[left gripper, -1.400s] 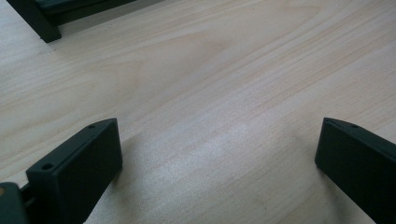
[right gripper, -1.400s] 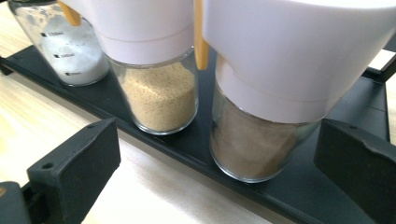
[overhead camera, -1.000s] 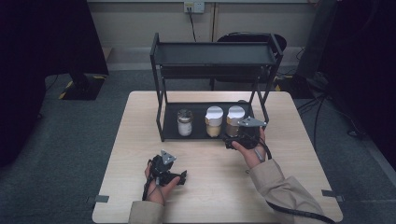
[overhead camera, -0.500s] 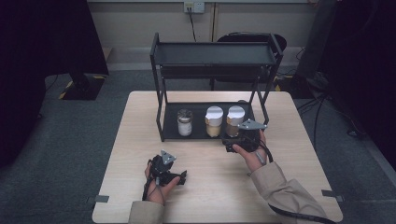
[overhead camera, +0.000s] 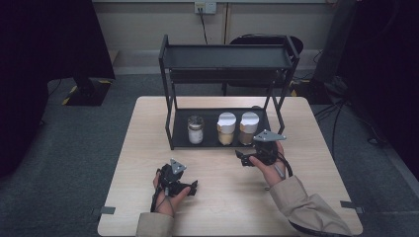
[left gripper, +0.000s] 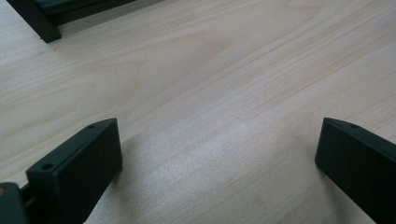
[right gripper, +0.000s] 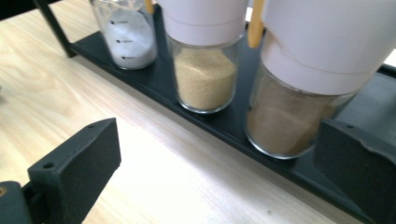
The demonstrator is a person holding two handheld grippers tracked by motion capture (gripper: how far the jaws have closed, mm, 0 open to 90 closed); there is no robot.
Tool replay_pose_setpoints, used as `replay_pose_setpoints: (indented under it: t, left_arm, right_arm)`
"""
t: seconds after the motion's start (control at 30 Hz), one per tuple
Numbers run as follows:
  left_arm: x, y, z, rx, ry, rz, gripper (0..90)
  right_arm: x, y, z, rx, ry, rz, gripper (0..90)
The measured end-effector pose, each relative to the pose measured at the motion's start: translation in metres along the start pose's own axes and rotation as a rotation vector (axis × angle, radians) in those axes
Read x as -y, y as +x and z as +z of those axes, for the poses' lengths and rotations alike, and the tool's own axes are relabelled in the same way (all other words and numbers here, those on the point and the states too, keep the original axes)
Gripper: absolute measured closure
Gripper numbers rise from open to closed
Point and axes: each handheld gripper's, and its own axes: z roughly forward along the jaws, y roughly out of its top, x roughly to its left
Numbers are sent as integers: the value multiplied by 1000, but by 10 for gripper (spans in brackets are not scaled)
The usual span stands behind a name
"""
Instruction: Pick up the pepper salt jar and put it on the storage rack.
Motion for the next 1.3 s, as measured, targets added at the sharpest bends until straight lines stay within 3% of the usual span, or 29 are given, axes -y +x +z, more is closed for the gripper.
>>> replay_pose_setpoints:
  t: [0.47,1.3]
  left_arm:
    - [0,0,0,0,0,1,1]
    - [0,0,0,0,0,0,1]
  right_arm:
    - [6,-6,-9,-36,-15,6,2]
    - [20,-12,-25,-47,-31,5,2]
